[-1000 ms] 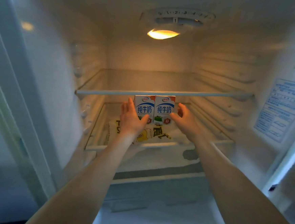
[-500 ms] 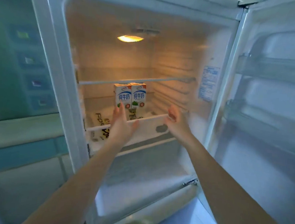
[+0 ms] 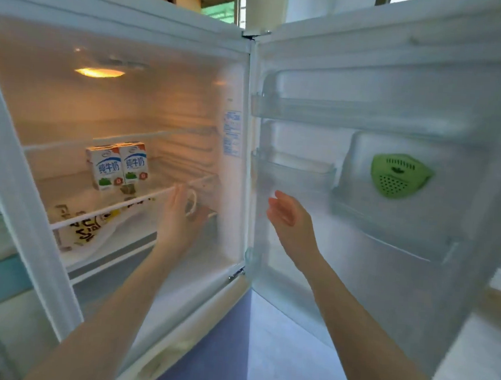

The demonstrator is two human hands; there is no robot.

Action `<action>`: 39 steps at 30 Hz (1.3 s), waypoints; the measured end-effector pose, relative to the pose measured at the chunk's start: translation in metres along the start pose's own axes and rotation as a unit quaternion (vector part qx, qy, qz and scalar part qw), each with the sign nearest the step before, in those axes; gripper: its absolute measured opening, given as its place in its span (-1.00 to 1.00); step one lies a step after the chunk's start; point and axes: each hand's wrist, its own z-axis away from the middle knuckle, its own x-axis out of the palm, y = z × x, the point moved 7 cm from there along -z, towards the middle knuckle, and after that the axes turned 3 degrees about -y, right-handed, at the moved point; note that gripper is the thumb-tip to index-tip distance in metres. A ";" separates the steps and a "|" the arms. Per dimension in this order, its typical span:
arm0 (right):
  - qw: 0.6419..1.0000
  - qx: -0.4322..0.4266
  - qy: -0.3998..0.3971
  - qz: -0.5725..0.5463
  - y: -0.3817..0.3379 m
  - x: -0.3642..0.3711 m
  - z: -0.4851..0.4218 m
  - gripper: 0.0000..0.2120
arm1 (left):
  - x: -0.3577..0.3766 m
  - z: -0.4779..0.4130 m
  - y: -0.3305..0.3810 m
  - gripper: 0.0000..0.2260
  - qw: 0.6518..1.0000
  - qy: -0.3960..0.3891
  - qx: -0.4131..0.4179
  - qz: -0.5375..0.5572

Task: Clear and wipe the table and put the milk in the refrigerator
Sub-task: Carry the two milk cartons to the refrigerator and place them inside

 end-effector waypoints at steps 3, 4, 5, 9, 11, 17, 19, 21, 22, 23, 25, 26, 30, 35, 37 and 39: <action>0.998 -0.022 0.055 -0.029 -0.005 -0.036 0.016 -0.77 | 0.024 0.010 0.036 -0.54 0.998 -0.019 0.054 0.036; 0.996 -0.031 0.080 -0.037 -0.007 -0.054 0.023 -0.79 | 0.036 0.016 0.053 -0.56 0.996 -0.028 0.075 0.045; 0.994 -0.038 0.099 -0.040 -0.010 -0.068 0.029 -0.79 | 0.047 0.022 0.067 -0.59 0.994 -0.036 0.089 0.046; 0.986 -0.064 0.147 -0.032 -0.021 -0.114 0.051 -0.71 | 0.095 0.051 0.125 -0.66 0.983 -0.064 0.168 0.047; 0.985 -0.076 0.156 -0.026 -0.026 -0.134 0.062 -0.69 | 0.123 0.062 0.148 -0.64 0.973 -0.105 0.200 0.045; 0.980 -0.124 0.150 -0.043 -0.043 -0.180 0.081 -0.67 | 0.198 0.092 0.194 -0.55 0.942 -0.212 0.247 -0.081; 0.978 -0.143 0.141 -0.058 -0.047 -0.193 0.081 -0.69 | 0.203 0.092 0.199 -0.52 0.940 -0.185 0.244 -0.152; 0.971 -0.167 0.147 -0.092 -0.054 -0.206 0.081 -0.74 | 0.200 0.089 0.201 -0.53 0.939 -0.160 0.237 -0.194; 0.965 -0.182 0.159 -0.105 -0.060 -0.213 0.082 -0.76 | 0.198 0.088 0.202 -0.57 0.939 -0.155 0.231 -0.204; 0.957 -0.202 0.173 -0.112 -0.067 -0.218 0.084 -0.77 | 0.196 0.089 0.203 -0.60 0.939 -0.152 0.225 -0.209; 0.945 -0.239 0.193 -0.117 -0.082 -0.231 0.088 -0.76 | 0.192 0.094 0.204 -0.61 0.943 -0.146 0.215 -0.209; 0.941 -0.247 0.199 -0.115 -0.088 -0.235 0.090 -0.77 | 0.189 0.097 0.202 -0.56 0.945 -0.143 0.211 -0.203; 0.929 -0.280 0.217 -0.110 -0.101 -0.249 0.095 -0.76 | 0.169 0.102 0.194 -0.12 0.960 -0.103 0.202 -0.164; 0.925 -0.312 0.194 -0.102 -0.109 -0.247 0.106 -0.79 | 0.146 0.110 0.176 -0.40 0.974 -0.102 0.151 -0.136; 0.916 -0.335 0.188 -0.116 -0.114 -0.245 0.112 -0.80 | 0.132 0.115 0.173 -0.48 0.983 -0.088 0.122 -0.108; 0.903 -0.359 0.200 -0.127 -0.119 -0.244 0.118 -0.80 | 0.119 0.118 0.166 -0.44 0.990 -0.073 0.091 -0.078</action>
